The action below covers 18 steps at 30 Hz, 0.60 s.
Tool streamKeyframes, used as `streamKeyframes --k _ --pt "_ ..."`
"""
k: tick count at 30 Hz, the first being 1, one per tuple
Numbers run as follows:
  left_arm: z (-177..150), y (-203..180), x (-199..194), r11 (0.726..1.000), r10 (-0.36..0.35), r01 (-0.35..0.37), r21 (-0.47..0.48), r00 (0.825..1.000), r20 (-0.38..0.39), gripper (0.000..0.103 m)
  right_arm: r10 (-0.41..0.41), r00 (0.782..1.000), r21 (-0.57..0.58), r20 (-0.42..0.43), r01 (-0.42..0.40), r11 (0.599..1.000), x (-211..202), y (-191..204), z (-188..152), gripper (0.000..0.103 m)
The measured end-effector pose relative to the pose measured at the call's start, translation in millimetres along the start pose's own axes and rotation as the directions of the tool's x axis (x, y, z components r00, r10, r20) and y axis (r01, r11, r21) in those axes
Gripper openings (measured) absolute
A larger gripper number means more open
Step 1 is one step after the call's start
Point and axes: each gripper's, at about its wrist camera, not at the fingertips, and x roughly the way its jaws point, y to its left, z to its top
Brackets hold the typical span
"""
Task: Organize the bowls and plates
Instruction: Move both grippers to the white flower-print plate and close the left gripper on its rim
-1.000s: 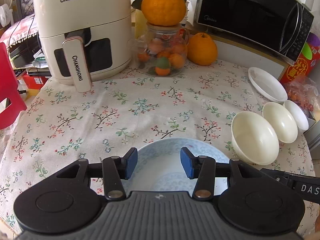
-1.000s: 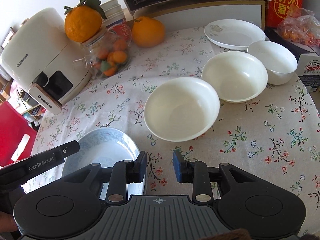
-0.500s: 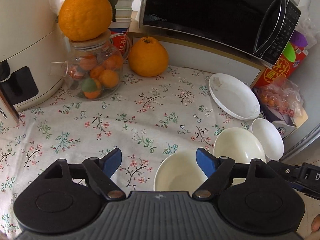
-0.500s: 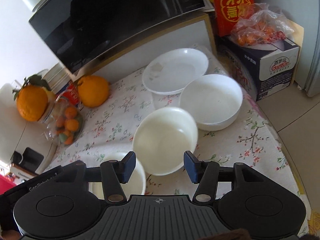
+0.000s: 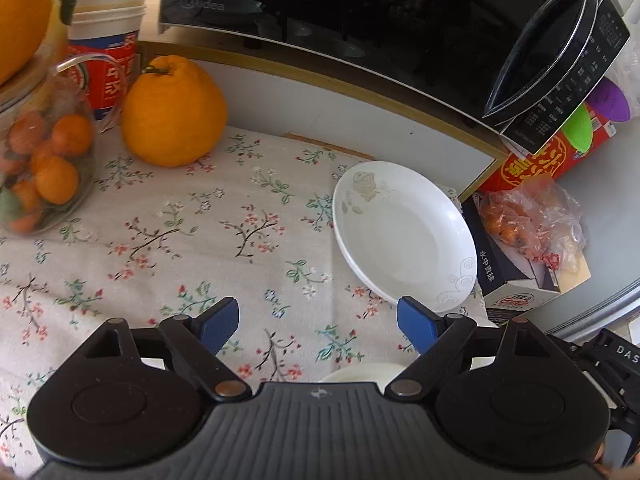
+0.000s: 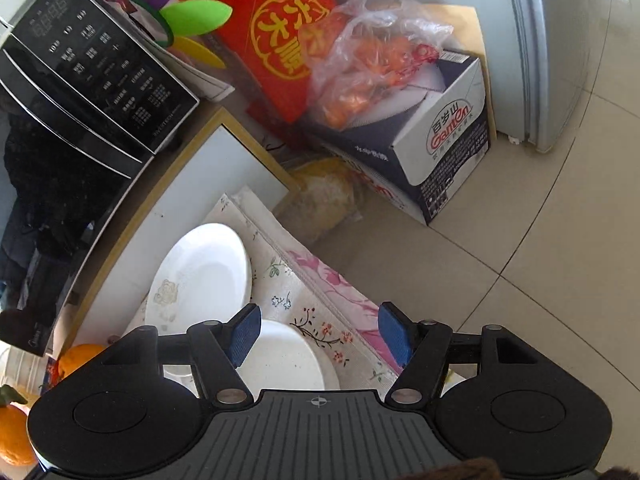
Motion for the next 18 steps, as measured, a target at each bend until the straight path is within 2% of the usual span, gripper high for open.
streamKeyframes --k 3,5,9,11,13,16,18 --pt "8.0 -3.3 19.3 0.999 -0.014 0.013 -0.043 1.000 -0.019 0.084 0.013 1.000 0.029 0.008 -0.013 0.999 18.1 -3.3 7.2 0.066" --pt "13.0 -3.5 31.3 0.998 -0.030 0.027 -0.061 0.999 -0.038 0.083 0.059 0.998 0.033 0.008 -0.059 0.998 24.8 -0.7 12.1 0.067" --pt "21.5 -4.1 51.0 0.997 -0.010 0.007 -0.073 0.999 -0.042 0.079 0.135 0.990 -0.027 -0.030 -0.136 0.990 39.8 15.0 17.6 0.065" --pt "24.4 0.9 59.1 0.994 -0.018 0.011 -0.113 0.998 -0.059 0.074 0.150 0.987 -0.040 -0.055 -0.153 0.987 49.2 20.2 17.9 0.059" --pt "24.8 3.6 62.8 0.990 -0.043 0.034 -0.138 0.997 -0.063 0.069 0.173 0.981 -0.011 -0.083 -0.175 0.985 58.8 19.8 19.0 0.047" --pt "25.8 0.1 66.4 0.993 -0.044 0.037 -0.110 0.997 -0.060 0.063 0.201 0.973 0.018 -0.113 -0.200 0.980 71.2 22.3 20.3 0.038" --pt "27.0 -1.6 68.3 0.994 -0.047 0.041 -0.097 0.997 -0.063 0.051 0.199 0.972 0.000 -0.123 -0.200 0.980 77.8 28.1 19.9 0.034"
